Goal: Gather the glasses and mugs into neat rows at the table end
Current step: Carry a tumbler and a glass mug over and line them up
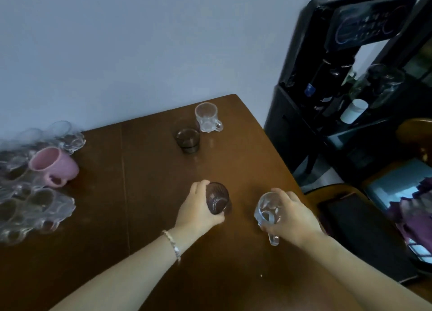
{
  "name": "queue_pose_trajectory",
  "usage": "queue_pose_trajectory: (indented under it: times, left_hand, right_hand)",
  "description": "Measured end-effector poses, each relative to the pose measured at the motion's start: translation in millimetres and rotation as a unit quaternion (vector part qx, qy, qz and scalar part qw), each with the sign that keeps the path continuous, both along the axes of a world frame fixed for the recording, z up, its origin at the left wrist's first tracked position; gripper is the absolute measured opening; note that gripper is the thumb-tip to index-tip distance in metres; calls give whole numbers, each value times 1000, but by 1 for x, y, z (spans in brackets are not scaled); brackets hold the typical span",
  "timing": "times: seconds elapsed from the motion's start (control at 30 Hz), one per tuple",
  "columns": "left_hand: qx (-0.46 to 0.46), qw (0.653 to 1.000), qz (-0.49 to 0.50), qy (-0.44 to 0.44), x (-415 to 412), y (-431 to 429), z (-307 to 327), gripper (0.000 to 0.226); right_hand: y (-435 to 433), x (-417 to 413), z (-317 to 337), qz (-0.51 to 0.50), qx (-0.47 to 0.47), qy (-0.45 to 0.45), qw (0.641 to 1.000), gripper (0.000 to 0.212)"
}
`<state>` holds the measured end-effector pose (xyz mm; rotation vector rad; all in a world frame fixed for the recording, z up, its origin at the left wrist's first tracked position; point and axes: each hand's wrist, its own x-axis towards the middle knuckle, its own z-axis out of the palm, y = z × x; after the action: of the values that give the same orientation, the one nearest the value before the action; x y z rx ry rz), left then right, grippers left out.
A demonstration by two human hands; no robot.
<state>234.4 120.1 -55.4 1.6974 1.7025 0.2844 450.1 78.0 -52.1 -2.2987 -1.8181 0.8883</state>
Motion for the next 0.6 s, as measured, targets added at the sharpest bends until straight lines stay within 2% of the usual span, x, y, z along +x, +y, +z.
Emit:
queue_pose_trajectory:
  times: [0.1,0.23,0.43,0.6]
  left_hand:
    - [-16,996,83,-36,-76,-39,2,83]
    - [-27,986,166,-24,-190,-87,4,84]
    - [-20,971,238,30,-365,-153,11,93]
    - [-16,959,279,54,-489,-181,14,87]
  right_hand:
    - [-4,-55,8,61,-5,5,998,93]
    - [-13,-148,17,129,-10,23,991,91]
    - [-42,-300,24,192,-19,45,980,92]
    - [-66,-411,24,201,-28,77,976,92]
